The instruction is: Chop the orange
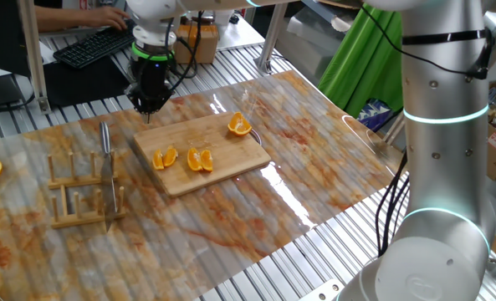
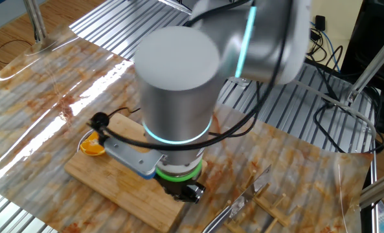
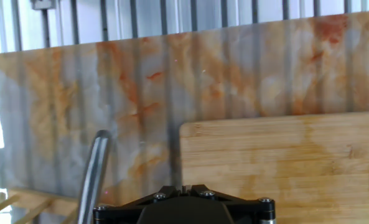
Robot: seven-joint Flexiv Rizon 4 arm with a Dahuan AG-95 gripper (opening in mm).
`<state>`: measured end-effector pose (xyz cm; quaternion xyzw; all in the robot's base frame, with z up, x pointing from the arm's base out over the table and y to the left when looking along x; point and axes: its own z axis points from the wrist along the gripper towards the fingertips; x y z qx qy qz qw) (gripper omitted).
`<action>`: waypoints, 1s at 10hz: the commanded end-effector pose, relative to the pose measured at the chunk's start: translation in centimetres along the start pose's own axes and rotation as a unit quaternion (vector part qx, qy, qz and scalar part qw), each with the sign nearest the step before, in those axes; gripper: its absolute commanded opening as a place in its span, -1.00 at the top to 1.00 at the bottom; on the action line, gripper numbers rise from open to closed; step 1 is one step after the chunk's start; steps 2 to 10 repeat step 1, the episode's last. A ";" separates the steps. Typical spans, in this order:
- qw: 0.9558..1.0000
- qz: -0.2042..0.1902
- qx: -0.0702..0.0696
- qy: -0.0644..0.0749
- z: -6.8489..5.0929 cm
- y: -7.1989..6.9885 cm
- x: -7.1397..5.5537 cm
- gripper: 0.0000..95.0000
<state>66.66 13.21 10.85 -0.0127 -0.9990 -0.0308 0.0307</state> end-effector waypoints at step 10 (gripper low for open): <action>1.000 0.001 0.000 -0.001 0.0 -0.2 0.2 1.00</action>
